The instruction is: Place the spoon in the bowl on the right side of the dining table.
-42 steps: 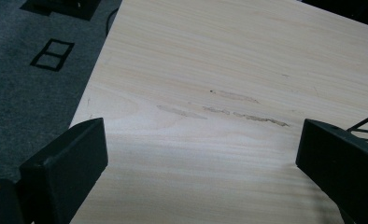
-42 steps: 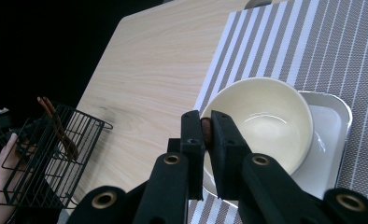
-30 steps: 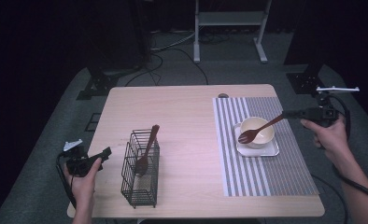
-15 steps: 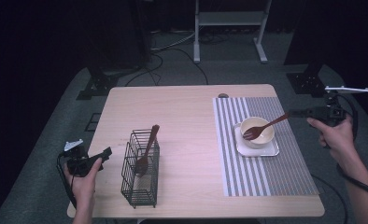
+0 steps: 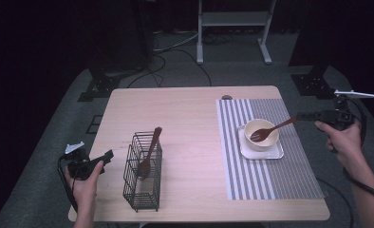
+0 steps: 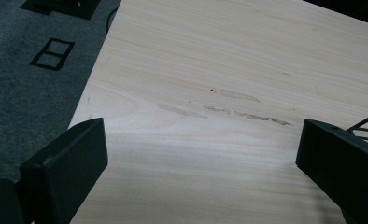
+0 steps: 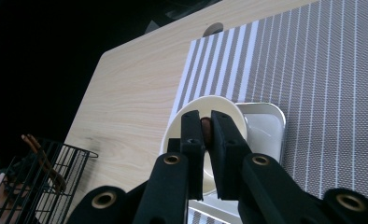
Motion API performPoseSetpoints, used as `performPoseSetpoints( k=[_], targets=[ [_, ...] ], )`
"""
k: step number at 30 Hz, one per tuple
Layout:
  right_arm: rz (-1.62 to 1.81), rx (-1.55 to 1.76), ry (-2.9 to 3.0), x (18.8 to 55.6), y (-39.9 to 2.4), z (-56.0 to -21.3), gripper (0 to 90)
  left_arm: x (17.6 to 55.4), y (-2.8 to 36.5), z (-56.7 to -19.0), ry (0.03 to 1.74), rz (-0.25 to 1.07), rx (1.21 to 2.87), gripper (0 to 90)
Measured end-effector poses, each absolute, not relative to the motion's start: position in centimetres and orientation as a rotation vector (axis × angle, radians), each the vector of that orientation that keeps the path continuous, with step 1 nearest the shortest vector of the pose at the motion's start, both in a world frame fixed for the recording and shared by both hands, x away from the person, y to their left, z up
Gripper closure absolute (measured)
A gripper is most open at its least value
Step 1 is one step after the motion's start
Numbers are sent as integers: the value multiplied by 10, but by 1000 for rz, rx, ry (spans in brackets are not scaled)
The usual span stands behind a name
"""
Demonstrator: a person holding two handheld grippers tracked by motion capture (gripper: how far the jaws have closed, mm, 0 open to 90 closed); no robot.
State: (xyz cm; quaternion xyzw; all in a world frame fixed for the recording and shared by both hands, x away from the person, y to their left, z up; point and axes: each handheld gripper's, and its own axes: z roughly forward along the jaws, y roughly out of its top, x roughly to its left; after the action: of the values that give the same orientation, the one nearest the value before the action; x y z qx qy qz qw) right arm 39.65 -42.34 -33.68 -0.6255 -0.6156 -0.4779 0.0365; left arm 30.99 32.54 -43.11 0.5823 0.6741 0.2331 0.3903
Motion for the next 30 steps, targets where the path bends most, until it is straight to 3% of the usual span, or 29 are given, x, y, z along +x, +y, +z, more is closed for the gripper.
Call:
performPoseSetpoints(
  k=[30],
  targets=[
    [-1387, -1997, -1861, 401, -430, -374, 834, 310, 324, -432, 1713, 591, 1482, 12]
  ],
)
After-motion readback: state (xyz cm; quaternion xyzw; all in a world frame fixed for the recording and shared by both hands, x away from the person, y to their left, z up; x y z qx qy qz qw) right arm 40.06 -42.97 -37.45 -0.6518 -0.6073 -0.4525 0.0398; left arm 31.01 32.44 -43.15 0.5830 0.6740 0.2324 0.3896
